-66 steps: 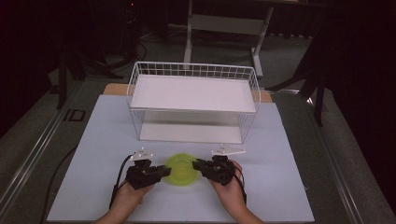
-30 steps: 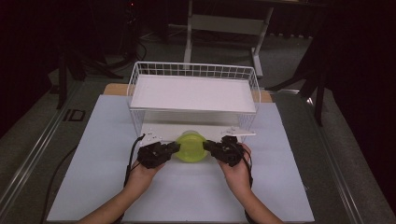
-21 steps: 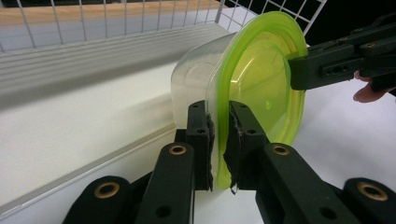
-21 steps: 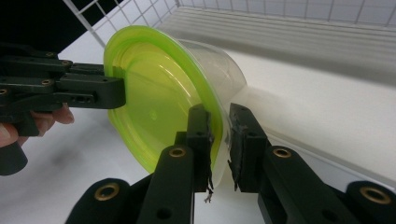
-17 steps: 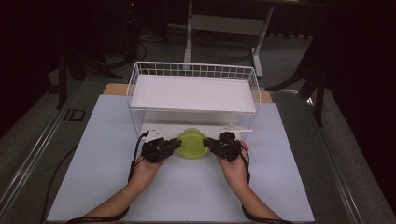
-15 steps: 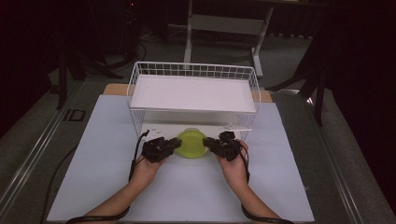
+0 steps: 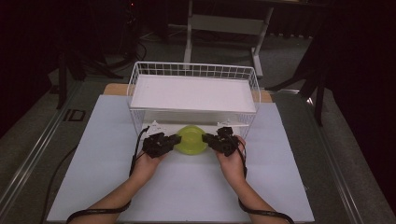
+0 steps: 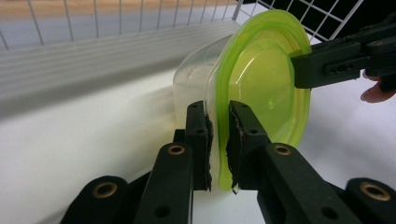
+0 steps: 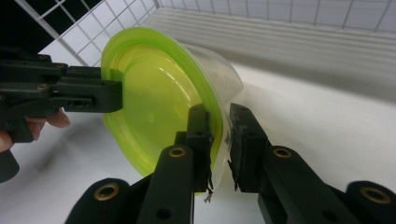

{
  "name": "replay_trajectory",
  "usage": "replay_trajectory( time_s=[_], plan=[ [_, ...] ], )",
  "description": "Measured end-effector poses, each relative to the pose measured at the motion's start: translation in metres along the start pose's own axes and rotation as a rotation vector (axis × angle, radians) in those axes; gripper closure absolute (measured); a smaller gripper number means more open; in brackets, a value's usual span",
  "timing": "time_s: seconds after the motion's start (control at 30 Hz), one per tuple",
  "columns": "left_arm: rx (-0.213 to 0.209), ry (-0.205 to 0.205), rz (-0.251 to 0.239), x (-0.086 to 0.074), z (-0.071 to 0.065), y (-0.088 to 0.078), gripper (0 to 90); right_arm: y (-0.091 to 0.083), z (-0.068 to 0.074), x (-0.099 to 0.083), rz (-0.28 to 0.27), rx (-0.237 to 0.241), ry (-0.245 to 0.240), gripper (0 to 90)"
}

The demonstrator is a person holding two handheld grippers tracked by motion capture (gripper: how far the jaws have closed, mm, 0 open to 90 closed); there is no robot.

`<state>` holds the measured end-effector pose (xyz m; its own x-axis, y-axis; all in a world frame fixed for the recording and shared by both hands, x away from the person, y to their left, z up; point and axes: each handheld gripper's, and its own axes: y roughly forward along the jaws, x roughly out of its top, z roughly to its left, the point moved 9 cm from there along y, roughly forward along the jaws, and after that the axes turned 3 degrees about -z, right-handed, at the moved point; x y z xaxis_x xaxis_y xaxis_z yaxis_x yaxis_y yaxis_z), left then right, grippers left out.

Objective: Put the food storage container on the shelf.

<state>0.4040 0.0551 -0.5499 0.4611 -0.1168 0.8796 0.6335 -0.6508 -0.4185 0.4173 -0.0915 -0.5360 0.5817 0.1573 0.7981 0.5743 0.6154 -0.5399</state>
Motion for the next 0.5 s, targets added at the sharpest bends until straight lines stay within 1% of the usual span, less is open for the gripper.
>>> replay_trajectory(
  time_s=[0.03,0.1,0.2,0.27,0.3,0.33,0.4,0.43,0.47,0.5],
  plan=[
    [-0.001,0.009,0.001,0.0006,-0.0001,0.0007,78.9,0.0004,-0.001,0.0012,-0.003,-0.003,0.003,79.1],
    [0.007,0.047,-0.003,0.0025,0.0,0.0019,76.9,0.0012,-0.003,0.0033,-0.016,-0.008,0.002,78.4],
    [-0.002,0.049,-0.01,0.0043,0.003,0.0029,75.8,0.0025,-0.0045,0.0053,-0.032,-0.011,-0.004,77.6],
    [-0.009,0.043,-0.021,0.0055,0.0053,0.0036,75.4,0.0035,-0.005,0.0065,-0.04,-0.008,-0.003,77.1],
    [-0.007,0.039,-0.027,0.0059,0.0056,0.004,75.2,0.004,-0.0052,0.0073,-0.042,-0.014,-0.005,76.8],
    [-0.003,0.039,-0.033,0.0066,0.0058,0.0045,75.1,0.0043,-0.0052,0.0079,-0.043,-0.02,-0.009,76.3],
    [0.016,0.064,-0.042,0.0075,0.0062,0.0056,73.6,0.0052,-0.006,0.0091,-0.048,-0.034,-0.027,75.3],
    [0.028,0.086,-0.041,0.0072,0.0061,0.007,72.1,0.0056,-0.0069,0.0094,-0.05,-0.047,-0.04,74.9],
    [0.034,0.096,-0.044,0.0072,0.0062,0.008,70.3,0.0063,-0.0085,0.0094,-0.052,-0.061,-0.05,74.5],
    [0.037,0.1,-0.048,0.0076,0.0064,0.0085,69.1,0.0069,-0.0098,0.0095,-0.059,-0.065,-0.049,74.2]
  ],
)
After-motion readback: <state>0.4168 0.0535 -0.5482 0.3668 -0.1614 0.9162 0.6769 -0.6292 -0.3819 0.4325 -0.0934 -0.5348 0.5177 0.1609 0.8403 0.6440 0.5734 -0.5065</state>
